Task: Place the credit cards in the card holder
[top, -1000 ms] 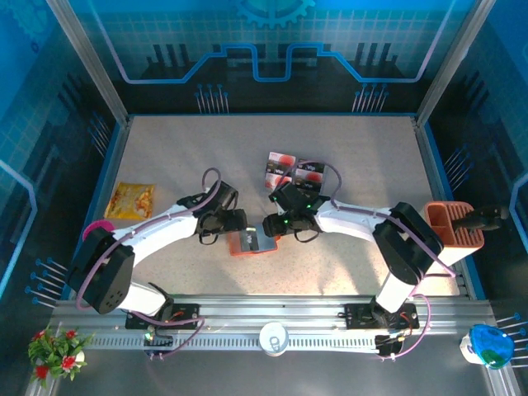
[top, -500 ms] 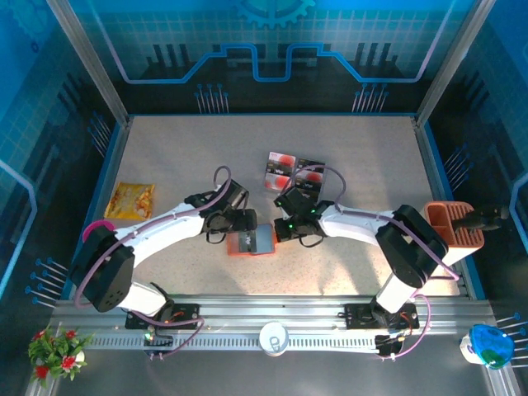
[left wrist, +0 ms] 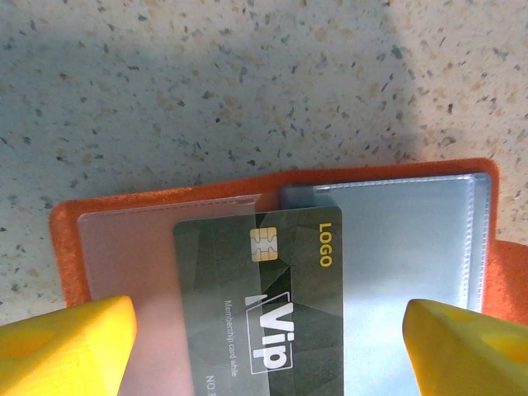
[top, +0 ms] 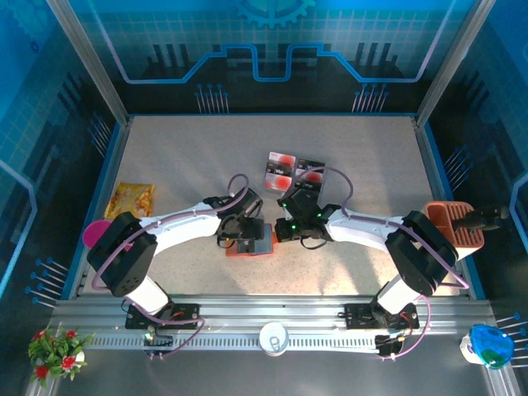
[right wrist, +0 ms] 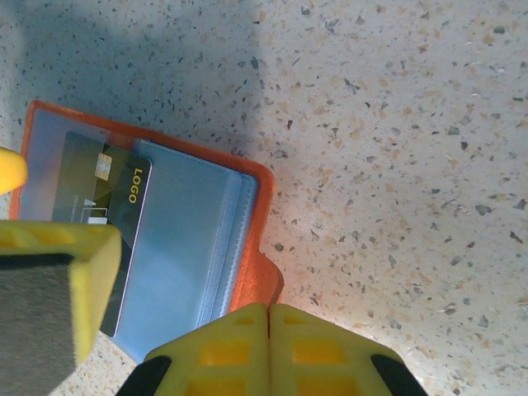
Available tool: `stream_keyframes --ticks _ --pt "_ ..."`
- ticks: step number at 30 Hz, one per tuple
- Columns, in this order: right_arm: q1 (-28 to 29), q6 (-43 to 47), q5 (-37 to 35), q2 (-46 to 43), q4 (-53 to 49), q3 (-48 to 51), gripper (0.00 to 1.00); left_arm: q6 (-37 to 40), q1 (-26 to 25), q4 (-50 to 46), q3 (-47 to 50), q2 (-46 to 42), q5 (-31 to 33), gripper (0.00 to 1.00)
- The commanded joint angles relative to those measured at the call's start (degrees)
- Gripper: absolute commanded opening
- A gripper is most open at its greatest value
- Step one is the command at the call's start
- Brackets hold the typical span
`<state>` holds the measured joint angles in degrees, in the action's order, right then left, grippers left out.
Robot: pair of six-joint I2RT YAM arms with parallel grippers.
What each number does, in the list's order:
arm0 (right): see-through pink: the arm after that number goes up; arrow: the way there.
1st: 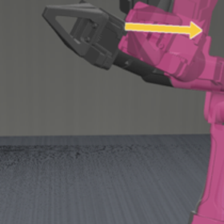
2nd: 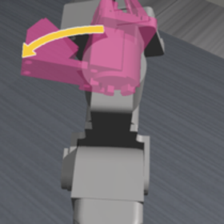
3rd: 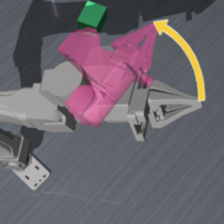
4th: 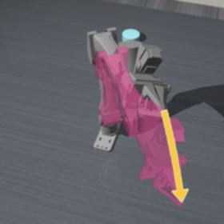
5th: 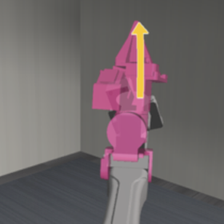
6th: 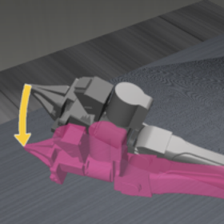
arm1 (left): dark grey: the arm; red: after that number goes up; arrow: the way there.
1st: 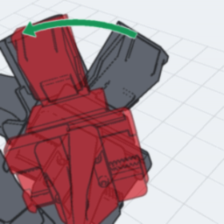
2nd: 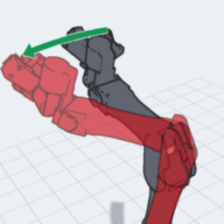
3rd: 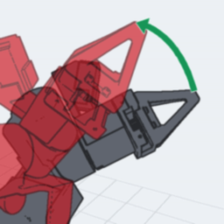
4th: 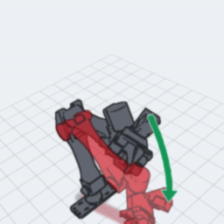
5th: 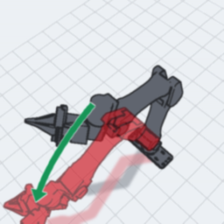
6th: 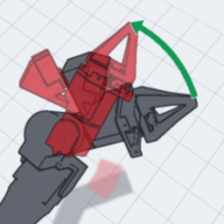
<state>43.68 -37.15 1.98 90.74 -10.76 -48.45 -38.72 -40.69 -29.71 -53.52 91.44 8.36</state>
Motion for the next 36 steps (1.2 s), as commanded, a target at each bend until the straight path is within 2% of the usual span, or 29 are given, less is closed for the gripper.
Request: stream_keyframes --ticks 1,15,24,36 --pt "-0.8 -1.0 0.6 -0.6 1.2 0.7 0.00 -0.3 -0.7 -0.3 -0.6 1.1 1.5 0.85" --pt "-2.3 -1.9 1.4 -0.9 2.6 2.7 0.00 1.1 -0.8 -3.6 -0.4 4.0 4.0 0.85" --pt "-3.6 -2.4 1.0 -1.4 3.3 4.7 0.00 1.9 -0.7 -6.3 0.1 2.8 7.0 0.86" --pt "-5.3 -2.6 0.5 -2.7 3.9 7.4 0.00 1.7 -0.7 -7.1 1.5 1.2 8.0 0.86"
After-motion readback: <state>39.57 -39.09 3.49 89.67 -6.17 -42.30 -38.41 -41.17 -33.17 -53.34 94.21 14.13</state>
